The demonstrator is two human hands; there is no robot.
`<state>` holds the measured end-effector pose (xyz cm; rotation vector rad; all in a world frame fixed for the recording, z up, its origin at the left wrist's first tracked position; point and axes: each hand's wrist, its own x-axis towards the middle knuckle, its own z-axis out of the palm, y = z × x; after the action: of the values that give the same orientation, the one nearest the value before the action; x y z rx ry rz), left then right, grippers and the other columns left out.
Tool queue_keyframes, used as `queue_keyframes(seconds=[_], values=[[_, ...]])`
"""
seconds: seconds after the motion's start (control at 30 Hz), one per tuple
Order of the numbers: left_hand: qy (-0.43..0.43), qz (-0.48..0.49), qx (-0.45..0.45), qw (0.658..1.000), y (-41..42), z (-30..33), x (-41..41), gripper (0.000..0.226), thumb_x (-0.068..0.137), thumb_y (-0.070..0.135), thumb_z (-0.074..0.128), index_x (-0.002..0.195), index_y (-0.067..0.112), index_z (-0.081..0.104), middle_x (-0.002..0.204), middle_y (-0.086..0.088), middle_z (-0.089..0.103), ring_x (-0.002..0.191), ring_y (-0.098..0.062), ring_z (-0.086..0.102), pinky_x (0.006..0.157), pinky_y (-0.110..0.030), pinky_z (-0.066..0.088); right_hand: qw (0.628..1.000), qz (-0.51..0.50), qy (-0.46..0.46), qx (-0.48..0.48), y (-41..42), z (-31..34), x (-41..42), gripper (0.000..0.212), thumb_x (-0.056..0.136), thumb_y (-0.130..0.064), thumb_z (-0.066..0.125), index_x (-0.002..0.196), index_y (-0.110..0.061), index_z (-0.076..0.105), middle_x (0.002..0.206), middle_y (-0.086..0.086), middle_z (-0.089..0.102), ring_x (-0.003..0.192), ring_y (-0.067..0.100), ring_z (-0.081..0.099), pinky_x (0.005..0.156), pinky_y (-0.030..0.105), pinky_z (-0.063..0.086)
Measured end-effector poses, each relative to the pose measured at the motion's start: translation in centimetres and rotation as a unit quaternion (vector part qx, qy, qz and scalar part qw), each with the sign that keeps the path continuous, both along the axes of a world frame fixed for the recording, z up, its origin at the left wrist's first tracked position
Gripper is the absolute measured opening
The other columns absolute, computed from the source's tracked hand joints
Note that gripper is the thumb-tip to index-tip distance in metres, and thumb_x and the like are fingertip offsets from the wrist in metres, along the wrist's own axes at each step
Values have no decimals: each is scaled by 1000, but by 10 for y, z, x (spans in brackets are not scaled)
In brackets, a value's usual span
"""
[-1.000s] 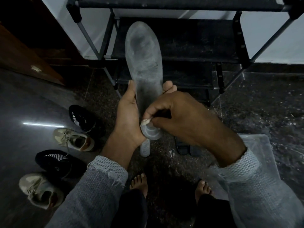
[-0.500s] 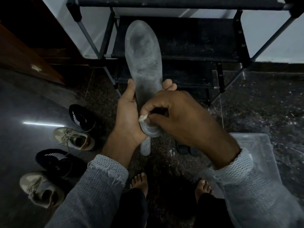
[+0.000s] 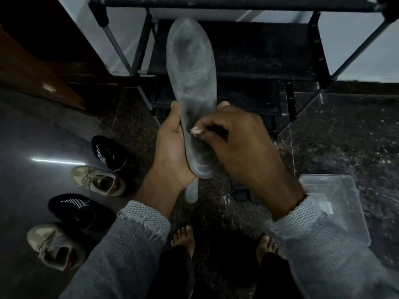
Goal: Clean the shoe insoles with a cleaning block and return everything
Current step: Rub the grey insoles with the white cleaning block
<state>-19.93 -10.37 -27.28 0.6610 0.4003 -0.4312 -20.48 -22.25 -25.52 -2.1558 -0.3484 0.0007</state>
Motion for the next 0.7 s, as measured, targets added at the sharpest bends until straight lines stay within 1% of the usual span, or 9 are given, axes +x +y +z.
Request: queue_keyframes(seconds=[0.07,0.2,0.27,0.33,0.43,0.5,0.6,0.63,0.7], values=[[-1,4,5,1000,0,-4,0,73,101,53,25,96,0,76,107,-15,72,98,-24,71,90,-36,54,1000,11,-1,-16,-4,0,3,13,86,-11,68,92,-21,75,94,-3,68,90,10,63,83,35,53],[9,-3,-5,1000,4,-6,2,71,100,58,27,133,2,54,124,-15,62,122,-27,58,107,-39,43,985,131,62,-89,-15,9,6,16,86,-12,68,92,-25,76,93,-8,72,92,9,64,86,36,53],[7,1,-10,1000,4,-6,2,72,100,57,25,121,1,65,116,-14,67,113,-25,64,102,-37,49,992,93,34,-76,-13,4,6,15,86,-12,67,92,-23,76,95,-4,72,92,13,65,84,39,53],[-9,5,12,1000,1,-5,2,70,102,52,21,103,4,73,100,-11,73,96,-21,69,88,-32,56,998,17,-20,-53,-9,-2,5,13,87,-10,66,91,-18,75,94,0,69,89,14,63,80,38,54],[-13,11,37,999,-1,-6,2,58,102,49,22,107,8,63,94,-9,73,88,-18,70,82,-30,58,997,-34,-47,-53,-8,-4,6,12,87,-9,65,90,-17,74,94,0,66,86,12,62,77,35,54],[-11,14,34,999,1,-7,2,59,102,50,24,114,7,61,103,-10,71,94,-20,70,88,-32,56,998,14,2,-67,-11,2,6,13,88,-11,66,89,-21,74,96,-2,68,92,11,63,83,34,54],[-5,8,-5,1000,6,-7,3,67,99,57,26,125,3,57,120,-14,64,121,-27,59,102,-38,48,982,134,85,-101,-14,14,3,13,87,-14,68,90,-24,75,94,-9,72,90,1,63,84,25,53],[-4,14,-5,1000,7,-8,4,68,99,57,26,124,3,58,120,-14,64,124,-27,57,102,-40,47,980,147,82,-104,-14,15,2,13,86,-13,68,91,-24,75,92,-10,72,88,0,63,83,23,52],[-14,11,-10,1000,8,-8,4,72,99,58,23,117,2,65,117,-13,66,120,-26,60,102,-39,47,989,107,64,-80,-12,10,2,13,86,-12,68,90,-23,75,93,-9,72,90,2,63,84,25,52]])
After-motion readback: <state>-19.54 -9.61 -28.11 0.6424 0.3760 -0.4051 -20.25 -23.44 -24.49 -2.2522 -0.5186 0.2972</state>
